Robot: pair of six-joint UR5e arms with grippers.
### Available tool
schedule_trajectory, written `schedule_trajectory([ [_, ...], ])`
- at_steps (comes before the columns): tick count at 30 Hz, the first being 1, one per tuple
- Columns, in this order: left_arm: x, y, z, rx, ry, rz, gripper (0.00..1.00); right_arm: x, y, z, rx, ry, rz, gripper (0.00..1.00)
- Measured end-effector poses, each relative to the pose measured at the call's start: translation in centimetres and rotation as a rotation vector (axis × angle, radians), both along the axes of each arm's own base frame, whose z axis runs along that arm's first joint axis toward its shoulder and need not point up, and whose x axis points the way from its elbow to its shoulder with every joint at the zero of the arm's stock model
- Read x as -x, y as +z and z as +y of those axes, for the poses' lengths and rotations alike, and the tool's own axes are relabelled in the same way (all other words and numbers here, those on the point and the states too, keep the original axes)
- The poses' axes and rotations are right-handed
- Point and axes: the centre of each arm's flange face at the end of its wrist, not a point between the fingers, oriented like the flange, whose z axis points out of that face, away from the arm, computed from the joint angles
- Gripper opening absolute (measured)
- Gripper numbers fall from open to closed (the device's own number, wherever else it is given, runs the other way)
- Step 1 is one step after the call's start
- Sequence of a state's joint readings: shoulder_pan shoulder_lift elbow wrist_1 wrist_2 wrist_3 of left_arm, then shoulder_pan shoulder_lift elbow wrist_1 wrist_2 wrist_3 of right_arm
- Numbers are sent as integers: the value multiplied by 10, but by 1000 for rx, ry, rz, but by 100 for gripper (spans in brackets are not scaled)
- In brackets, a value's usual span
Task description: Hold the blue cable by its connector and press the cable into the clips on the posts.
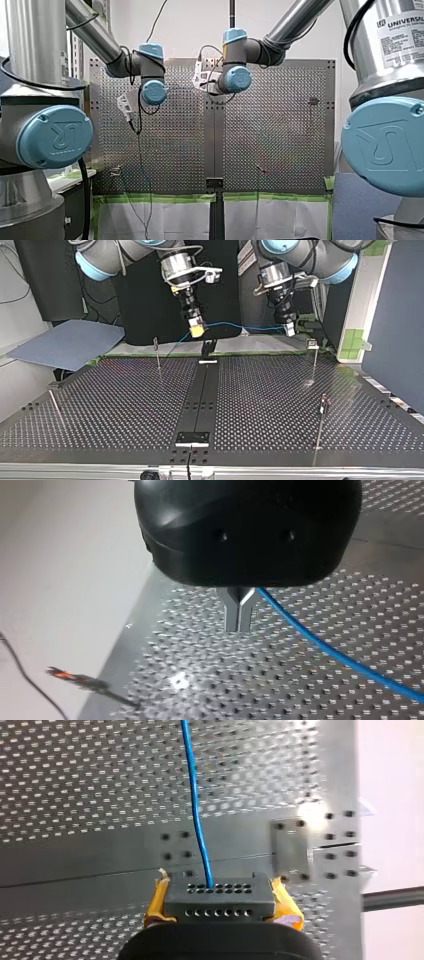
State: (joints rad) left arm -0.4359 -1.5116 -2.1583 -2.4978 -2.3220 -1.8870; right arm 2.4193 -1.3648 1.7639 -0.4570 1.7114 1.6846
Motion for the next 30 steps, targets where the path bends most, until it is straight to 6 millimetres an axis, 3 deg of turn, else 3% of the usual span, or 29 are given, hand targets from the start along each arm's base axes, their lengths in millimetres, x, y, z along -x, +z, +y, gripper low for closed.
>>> schedule_trajectory([
  [8,-1,42,12,37,24,-47,0,3,38,0,27,-1,-30,0],
  [18,1,109,26,68,31,-126,0,-15,29,-11,-2,23,4,0],
  [23,2,138,32,69,16,-160,0,-21,38,-10,3,33,1,0],
  [30,-10,138,36,36,-9,-112,0,-30,63,-9,19,44,-15,0],
])
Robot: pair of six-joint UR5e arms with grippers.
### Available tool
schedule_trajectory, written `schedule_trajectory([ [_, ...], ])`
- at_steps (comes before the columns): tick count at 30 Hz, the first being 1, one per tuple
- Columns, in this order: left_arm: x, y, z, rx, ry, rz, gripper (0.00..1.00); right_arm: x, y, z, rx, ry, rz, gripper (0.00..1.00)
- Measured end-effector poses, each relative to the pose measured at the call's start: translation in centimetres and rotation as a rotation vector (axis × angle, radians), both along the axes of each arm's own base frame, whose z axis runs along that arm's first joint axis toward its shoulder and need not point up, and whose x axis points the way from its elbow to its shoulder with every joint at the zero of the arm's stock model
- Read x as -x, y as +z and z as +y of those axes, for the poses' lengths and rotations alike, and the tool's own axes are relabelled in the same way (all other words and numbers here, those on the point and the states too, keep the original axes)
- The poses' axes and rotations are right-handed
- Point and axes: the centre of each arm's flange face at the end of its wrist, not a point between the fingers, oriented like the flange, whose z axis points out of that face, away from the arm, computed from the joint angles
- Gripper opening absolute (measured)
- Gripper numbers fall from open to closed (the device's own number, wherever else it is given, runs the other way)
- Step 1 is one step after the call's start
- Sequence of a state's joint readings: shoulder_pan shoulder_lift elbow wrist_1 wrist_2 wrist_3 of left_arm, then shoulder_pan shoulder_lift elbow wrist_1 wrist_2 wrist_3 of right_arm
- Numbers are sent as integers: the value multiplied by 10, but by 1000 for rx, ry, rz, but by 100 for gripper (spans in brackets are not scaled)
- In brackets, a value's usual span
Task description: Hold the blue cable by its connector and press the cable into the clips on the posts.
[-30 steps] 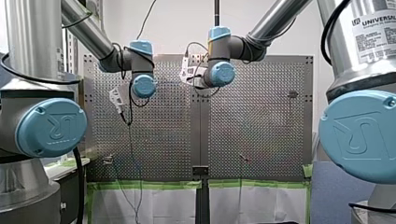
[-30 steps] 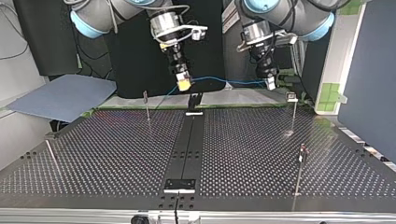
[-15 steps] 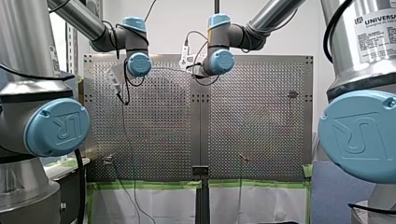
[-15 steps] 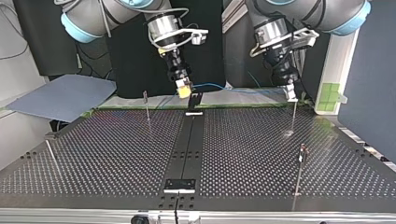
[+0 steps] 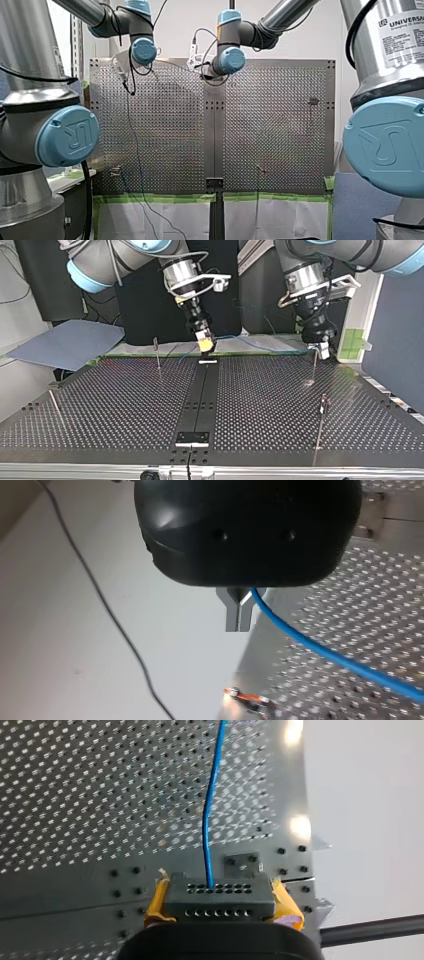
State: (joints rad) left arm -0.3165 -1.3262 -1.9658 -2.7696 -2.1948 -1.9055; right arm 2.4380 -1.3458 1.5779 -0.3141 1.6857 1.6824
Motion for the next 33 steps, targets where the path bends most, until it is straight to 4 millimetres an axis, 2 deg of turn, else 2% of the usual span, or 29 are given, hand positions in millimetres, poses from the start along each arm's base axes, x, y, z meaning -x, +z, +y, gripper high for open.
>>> schedule_trajectory([
  [5,-13,-13,5,-22,-7,62,0,-6,19,-1,20,7,-25,0],
  [9,-16,-13,14,-18,-6,82,0,-10,30,1,30,14,-36,0],
  [19,-34,-15,36,-29,-5,102,0,-11,39,-5,38,13,-47,0],
  [24,-45,-5,47,-35,-6,84,0,-9,40,-10,40,5,-49,0],
  [33,-66,21,55,-37,-22,46,0,-11,41,-21,43,3,-51,0],
])
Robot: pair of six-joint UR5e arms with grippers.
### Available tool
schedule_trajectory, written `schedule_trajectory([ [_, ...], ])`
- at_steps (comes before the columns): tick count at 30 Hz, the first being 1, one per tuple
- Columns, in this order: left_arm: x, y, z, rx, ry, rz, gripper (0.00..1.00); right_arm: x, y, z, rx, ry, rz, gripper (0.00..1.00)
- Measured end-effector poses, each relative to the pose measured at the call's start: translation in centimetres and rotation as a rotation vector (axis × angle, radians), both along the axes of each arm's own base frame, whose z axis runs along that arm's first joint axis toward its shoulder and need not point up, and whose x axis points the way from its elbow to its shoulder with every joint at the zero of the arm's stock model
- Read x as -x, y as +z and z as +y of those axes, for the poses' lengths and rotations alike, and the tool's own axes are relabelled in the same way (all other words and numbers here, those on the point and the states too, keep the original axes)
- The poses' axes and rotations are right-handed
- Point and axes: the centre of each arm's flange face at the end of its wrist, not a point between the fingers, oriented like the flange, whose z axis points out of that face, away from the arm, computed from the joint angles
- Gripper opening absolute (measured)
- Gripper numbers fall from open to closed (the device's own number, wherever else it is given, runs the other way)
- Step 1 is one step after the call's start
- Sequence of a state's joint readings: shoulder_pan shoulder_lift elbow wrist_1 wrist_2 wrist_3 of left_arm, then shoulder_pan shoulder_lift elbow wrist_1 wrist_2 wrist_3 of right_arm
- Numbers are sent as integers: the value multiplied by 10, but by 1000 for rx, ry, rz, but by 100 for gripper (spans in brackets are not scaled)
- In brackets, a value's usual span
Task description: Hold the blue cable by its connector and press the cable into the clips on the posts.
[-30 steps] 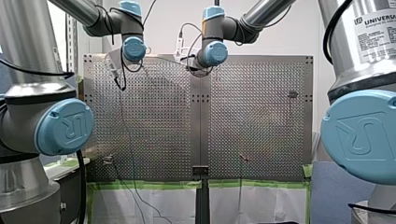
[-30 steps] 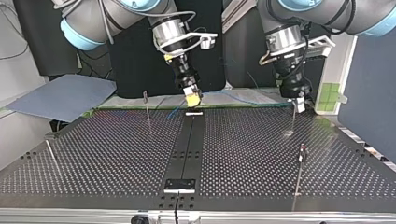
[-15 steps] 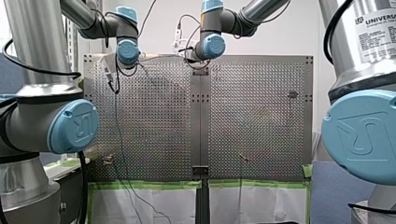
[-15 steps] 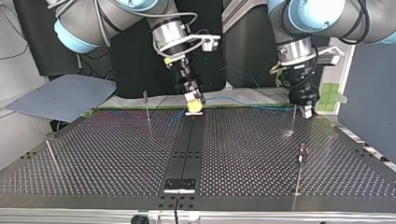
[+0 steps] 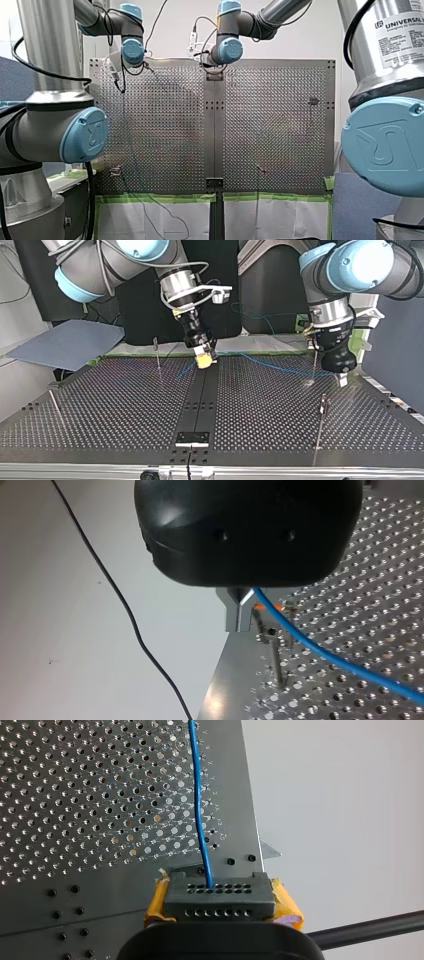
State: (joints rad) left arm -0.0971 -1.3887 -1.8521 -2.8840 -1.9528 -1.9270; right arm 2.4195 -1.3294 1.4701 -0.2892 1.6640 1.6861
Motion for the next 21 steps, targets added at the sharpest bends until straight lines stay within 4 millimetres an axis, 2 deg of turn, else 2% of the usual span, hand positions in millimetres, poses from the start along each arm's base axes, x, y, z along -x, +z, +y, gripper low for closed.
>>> schedule_trajectory([
  [8,-8,3,5,-4,3,2,0,-5,7,-4,8,6,-8,0],
  [13,-20,-7,13,-12,5,25,0,-5,14,-8,13,3,-13,0],
  [17,-33,-17,25,-15,5,41,0,-3,14,-12,13,-2,-12,0],
  [21,-40,-18,35,-13,2,37,0,-2,11,-16,10,-4,-8,0],
])
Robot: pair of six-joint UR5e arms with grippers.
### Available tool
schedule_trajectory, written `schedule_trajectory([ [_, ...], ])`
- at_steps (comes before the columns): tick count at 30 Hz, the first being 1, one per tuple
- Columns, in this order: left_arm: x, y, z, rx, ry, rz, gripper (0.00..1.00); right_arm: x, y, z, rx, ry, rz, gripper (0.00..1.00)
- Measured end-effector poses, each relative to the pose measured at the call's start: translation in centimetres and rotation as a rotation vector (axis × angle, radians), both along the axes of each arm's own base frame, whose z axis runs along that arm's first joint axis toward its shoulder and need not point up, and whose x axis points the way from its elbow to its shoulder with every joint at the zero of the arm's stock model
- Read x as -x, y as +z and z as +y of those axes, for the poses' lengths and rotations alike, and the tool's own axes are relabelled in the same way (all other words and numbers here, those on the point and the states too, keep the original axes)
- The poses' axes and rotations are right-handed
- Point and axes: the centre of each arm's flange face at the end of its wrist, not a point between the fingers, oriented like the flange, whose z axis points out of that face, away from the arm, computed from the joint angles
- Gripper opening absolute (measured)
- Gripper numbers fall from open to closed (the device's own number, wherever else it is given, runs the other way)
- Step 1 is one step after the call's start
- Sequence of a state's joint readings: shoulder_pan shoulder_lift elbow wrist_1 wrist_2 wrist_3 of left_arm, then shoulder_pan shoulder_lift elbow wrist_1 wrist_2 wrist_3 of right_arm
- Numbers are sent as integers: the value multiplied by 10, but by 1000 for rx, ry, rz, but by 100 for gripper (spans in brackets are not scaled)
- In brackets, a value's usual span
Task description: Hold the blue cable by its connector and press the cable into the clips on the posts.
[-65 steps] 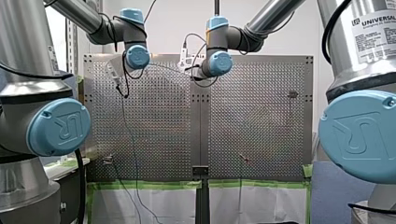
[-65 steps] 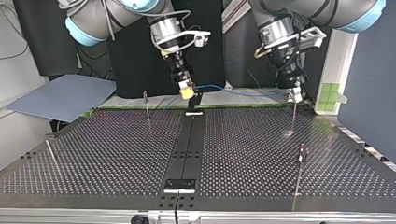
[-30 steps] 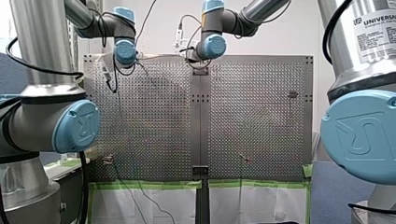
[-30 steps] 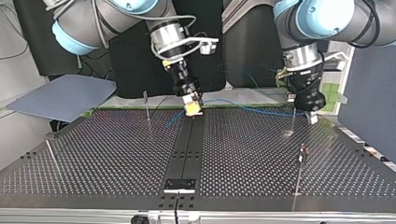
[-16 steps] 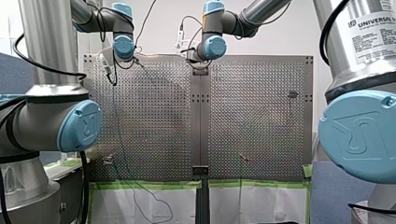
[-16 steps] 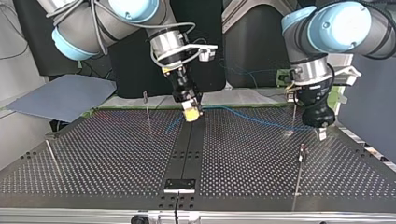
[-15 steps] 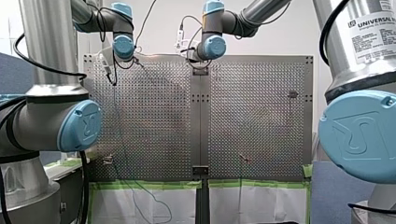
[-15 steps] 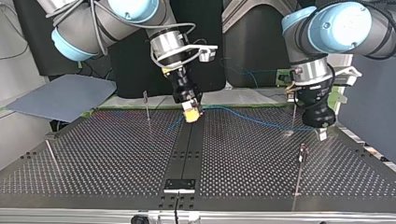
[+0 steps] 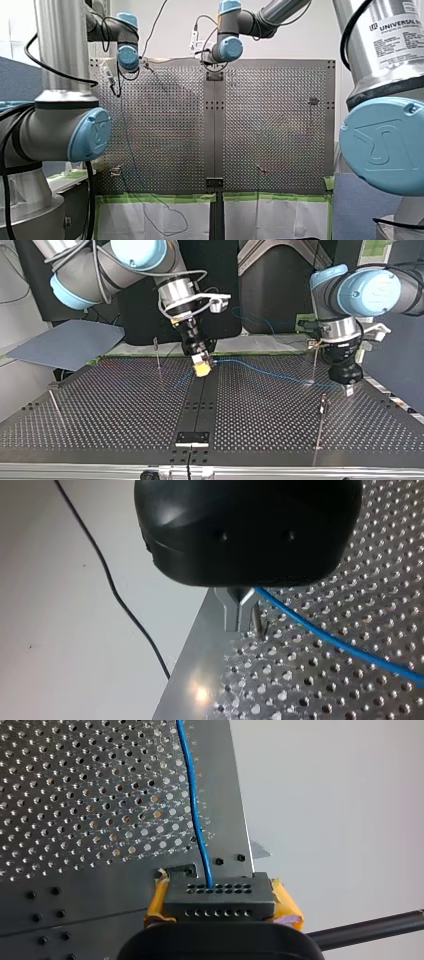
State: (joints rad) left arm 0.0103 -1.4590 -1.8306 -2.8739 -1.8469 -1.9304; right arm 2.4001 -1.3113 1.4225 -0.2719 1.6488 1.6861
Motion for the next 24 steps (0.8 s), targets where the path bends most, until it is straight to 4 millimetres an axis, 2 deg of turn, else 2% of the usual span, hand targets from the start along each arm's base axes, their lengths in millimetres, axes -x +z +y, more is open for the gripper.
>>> schedule_trajectory([
  [8,-14,-4,5,10,-39,2,0,1,-3,-5,-4,-5,4,0],
  [18,-23,5,4,31,-108,-35,0,4,-5,-11,-5,-15,7,0],
  [24,-28,-2,6,34,-108,-21,0,6,-5,-13,-6,-20,12,0],
])
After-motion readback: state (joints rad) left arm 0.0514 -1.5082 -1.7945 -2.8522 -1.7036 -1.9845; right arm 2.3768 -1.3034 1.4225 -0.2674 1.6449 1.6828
